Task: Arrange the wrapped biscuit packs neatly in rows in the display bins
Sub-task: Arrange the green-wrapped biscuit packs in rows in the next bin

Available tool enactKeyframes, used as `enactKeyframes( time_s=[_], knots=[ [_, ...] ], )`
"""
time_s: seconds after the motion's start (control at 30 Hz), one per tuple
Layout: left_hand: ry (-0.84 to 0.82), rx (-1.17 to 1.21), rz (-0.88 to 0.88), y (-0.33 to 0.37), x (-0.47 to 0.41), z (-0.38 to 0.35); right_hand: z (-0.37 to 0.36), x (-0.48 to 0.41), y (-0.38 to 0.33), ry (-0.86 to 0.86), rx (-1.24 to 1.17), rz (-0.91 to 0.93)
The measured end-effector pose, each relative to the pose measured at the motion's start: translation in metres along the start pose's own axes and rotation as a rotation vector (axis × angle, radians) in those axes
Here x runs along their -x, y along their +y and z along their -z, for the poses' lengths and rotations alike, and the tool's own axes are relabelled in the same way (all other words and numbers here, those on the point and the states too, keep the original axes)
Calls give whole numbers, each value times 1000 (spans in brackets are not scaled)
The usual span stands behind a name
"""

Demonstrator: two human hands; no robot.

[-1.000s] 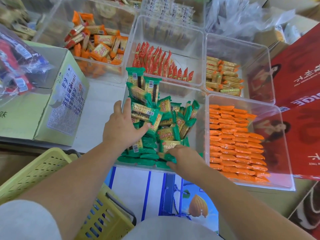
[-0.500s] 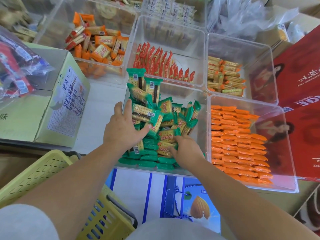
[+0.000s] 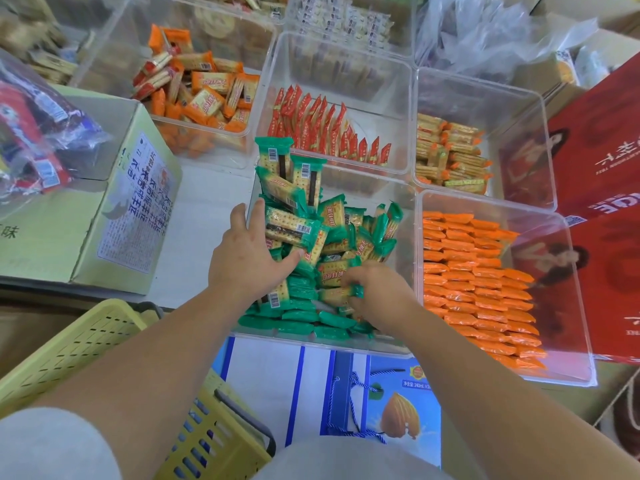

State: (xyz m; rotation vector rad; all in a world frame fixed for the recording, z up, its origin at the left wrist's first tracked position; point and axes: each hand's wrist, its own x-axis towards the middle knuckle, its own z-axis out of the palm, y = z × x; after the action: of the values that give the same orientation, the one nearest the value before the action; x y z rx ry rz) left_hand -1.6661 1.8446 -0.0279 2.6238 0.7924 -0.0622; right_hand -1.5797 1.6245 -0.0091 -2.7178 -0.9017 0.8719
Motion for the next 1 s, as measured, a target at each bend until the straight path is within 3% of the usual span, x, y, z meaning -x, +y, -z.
enactKeyframes(
  time_s=[0.17,0.37,0.43,0.53,0.63,0.73,0.9,1.0],
  knots=[
    [9,6,-5,-1,-1,-2,-15,2,-12,-48,-10,110],
    [8,5,3,0,0,-2,-33,5,-22,-161,-149,68],
    [7,2,0,-1,-1,-2,-29,4,-11,-10,-42,-4],
    [6,-11,-3,-1,-1,-2,-18,3,8,213,323,-118],
    [0,-13,4,0,-1,-2,-17,-2,10,109,544,-143],
    [-8,-13,5,0,-1,-1,-22,-8,3,17,601,-156],
    [-8,-17,10,0,-1,-2,-24,-18,-3,5,436,-224],
    [-3,-8,-3,-1,-1,-3,-18,-22,0,44,-17,-274]
  ],
)
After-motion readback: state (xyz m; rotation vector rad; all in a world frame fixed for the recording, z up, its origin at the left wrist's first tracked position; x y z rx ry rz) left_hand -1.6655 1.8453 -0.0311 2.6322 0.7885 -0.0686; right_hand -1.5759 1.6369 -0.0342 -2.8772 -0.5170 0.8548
